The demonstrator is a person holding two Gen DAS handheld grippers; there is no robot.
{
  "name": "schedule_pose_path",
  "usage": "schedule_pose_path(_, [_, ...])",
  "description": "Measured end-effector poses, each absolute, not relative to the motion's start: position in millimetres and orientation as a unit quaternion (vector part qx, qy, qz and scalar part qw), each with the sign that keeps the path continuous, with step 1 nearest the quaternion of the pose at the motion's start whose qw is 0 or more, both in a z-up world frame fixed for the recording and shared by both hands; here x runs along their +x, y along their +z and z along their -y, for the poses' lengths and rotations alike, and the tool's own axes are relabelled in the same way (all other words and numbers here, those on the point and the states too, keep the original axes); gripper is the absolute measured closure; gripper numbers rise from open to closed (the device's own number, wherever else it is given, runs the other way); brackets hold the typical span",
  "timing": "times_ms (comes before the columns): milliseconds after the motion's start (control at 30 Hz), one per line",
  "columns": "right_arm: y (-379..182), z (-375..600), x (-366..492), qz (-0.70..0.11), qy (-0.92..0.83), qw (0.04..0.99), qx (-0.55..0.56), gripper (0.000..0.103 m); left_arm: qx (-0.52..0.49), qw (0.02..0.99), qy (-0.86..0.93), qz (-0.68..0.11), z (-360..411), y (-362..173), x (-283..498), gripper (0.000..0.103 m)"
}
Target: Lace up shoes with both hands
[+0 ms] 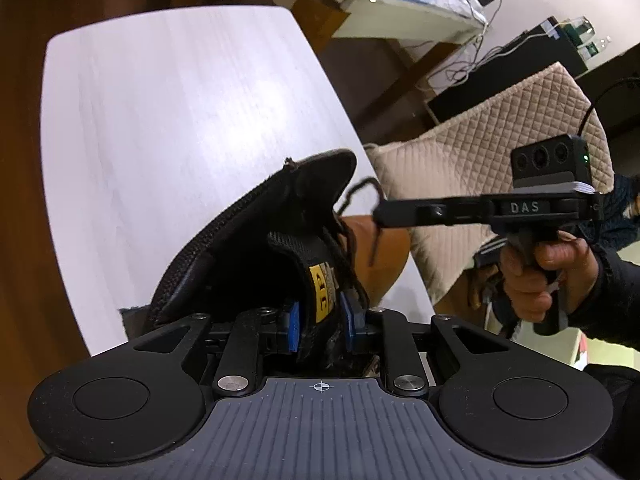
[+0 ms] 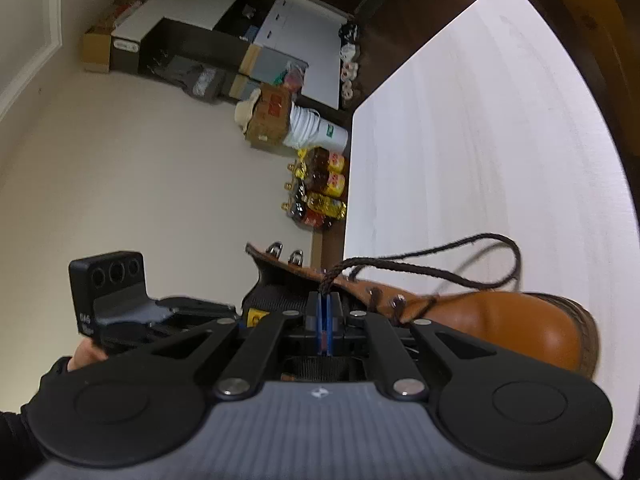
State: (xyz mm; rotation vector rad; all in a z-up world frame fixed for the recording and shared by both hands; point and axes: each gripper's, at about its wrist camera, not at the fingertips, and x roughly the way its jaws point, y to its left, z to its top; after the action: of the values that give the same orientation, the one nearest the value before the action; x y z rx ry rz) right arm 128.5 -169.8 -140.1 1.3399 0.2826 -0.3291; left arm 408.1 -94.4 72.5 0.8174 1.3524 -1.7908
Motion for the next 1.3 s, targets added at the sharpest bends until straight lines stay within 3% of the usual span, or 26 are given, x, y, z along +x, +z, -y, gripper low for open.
schedule_pose_path(300, [-150, 171, 139, -0.123, -0.158, 0.772, 0.604, 0.100, 0.317, 0.347, -0.711, -0.524, 96, 73, 409, 0.094])
schedule_pose_path(700, [-143, 158, 151, -0.150, -0.156, 0.802, 0.557, 0.100, 0.307, 0.342, -0.713, -0.529, 99, 71, 412, 0.094])
schedule_pose_path(1033, [-155, 150, 158, -0.164, -0.133, 0.783, 0.585, 0.099, 0.290, 0.346, -0.708, -0.543, 97, 64, 418, 0.094])
schedule_pose_path(1133, [-157, 154, 153, -0.156, -0.128, 0.768, 0.608, 0.097, 0.282, 0.346, -0.707, -0.548, 98, 63, 420, 0.094])
schedule_pose_path(1200, [-154, 156, 148, -0.151, -0.131, 0.764, 0.614, 0.088, 0.274, 0.347, -0.706, -0.554, 97, 61, 422, 0.093])
schedule_pose_path(1300, [-147, 155, 137, -0.146, -0.143, 0.756, 0.622, 0.088, 0.260, 0.348, -0.703, -0.564, 95, 58, 426, 0.093])
